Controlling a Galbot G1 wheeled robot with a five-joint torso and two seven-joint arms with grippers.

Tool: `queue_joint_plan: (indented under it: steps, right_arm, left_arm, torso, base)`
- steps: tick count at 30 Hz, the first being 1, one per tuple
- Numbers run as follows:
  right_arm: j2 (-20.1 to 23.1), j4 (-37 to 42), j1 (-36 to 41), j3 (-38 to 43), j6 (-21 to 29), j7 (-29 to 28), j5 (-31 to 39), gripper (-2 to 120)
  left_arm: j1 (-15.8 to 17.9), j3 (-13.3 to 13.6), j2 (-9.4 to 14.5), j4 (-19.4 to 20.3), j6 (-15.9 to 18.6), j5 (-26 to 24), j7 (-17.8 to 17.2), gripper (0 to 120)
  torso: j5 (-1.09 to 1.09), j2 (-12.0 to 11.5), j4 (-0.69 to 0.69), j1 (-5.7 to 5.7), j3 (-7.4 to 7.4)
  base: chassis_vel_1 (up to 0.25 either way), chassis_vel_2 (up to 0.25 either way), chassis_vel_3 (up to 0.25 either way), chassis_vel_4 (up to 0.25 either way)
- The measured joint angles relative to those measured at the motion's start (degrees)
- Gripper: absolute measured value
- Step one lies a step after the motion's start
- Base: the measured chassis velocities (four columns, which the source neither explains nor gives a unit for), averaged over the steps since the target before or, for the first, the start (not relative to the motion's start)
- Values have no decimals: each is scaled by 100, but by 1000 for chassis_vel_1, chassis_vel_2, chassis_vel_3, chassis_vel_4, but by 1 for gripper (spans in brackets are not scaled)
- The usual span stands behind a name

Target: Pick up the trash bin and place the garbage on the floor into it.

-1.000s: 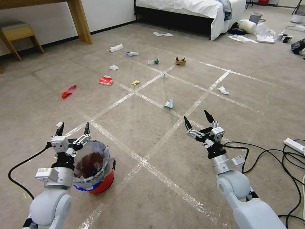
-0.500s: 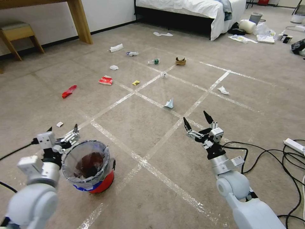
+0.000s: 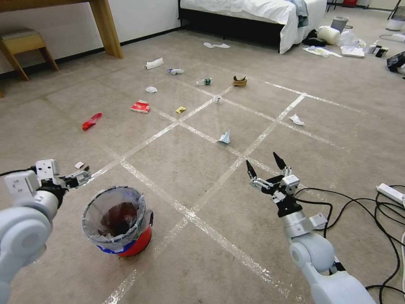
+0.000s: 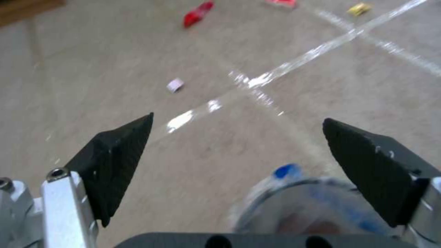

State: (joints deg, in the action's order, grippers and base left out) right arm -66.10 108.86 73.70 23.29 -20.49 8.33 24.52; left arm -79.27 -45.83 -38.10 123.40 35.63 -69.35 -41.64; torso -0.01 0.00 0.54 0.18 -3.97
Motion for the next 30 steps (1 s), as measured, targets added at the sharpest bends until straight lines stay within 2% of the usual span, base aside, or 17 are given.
queue_joint_plan:
  steps: [4, 5, 6, 7, 10, 11, 13, 17, 20, 22, 24, 25, 27, 28, 29, 30]
  right_arm:
    - [53, 10, 44, 23, 8, -1, 29, 100]
    - [53, 10, 44, 23, 8, -1, 29, 100]
    - [69, 8, 95, 54, 16, -7, 36, 100]
    - [69, 8, 95, 54, 16, -7, 36, 100]
    - [92, -71, 135, 63, 11, -9, 33, 100]
    - [92, -71, 135, 63, 11, -9, 33, 100]
    - [127, -123, 131, 55, 2, -6, 31, 100]
    - [144, -138, 103, 46, 2, -6, 34, 100]
    - [141, -201, 73, 22, 2, -7, 29, 100]
    - [141, -201, 73, 22, 2, -7, 29, 100]
    - [109, -224, 84, 8, 1, -8, 12, 100]
    - [109, -224, 84, 8, 1, -8, 12, 100]
    - [93, -240, 96, 0, -2, -9, -10, 100]
    - [89, -245, 98, -3, -4, -9, -14, 100]
    - [89, -245, 98, -3, -4, -9, -14, 100]
    - [88, -253, 99, -6, -4, -10, -19, 100]
  left_arm:
    - [162, 62, 203, -190, 173, -581, -296, 97]
    - [162, 62, 203, -190, 173, -581, -296, 97]
    - [198, 82, 268, -242, 261, -886, -409, 96]
    - [198, 82, 268, -242, 261, -886, -409, 96]
    - [105, 85, 373, -374, 382, -1422, -538, 96]
    - [105, 85, 373, -374, 382, -1422, -538, 96]
    - [169, 202, 470, -619, 417, -1763, -511, 97]
    - [260, 359, 584, -769, 407, -1855, -344, 97]
    - [365, 618, 851, -984, 367, -1811, 374, 97]
    - [365, 618, 851, -984, 367, -1811, 374, 97]
    - [345, 652, 1155, -1176, 505, -1685, 1193, 96]
    - [345, 652, 1155, -1176, 505, -1685, 1193, 96]
    - [277, 622, 1355, -1383, 622, -1572, 1820, 96]
    - [244, 612, 1413, -1474, 647, -1442, 2009, 96]
    - [244, 612, 1413, -1474, 647, -1442, 2009, 96]
    - [191, 613, 1464, -1612, 651, -1135, 2281, 97]
  torso:
    - [1, 0, 0, 0, 0]
    - [1, 0, 0, 0, 0]
    - [1, 0, 5, 0, 0]
    - [1, 0, 5, 0, 0]
    - [1, 0, 0, 0, 0]
    - [1, 0, 0, 0, 0]
    - [0, -1, 0, 0, 0]
    - [0, -1, 2, 1, 0]
    - [-1, 0, 2, 1, 0]
    - [-1, 0, 2, 1, 0]
    - [2, 0, 2, 0, 0]
    - [2, 0, 2, 0, 0]
    - [0, 0, 2, 1, 0]
    - [2, 0, 2, 1, 0]
    - [2, 0, 2, 1, 0]
    - [2, 0, 2, 1, 0]
  base:
    - [0, 0, 0, 0]
    - [0, 0, 0, 0]
    - [0, 0, 0, 0]
    - [0, 0, 0, 0]
    - [0, 0, 0, 0]
    - [0, 0, 0, 0]
    - [0, 0, 0, 0]
    - [0, 0, 0, 0]
    - [0, 0, 0, 0]
    - [0, 0, 0, 0]
    - [0, 0, 0, 0]
    - [0, 0, 0, 0]
    - [0, 0, 0, 0]
    - [0, 0, 0, 0]
    - [0, 0, 0, 0]
    - [0, 0, 0, 0]
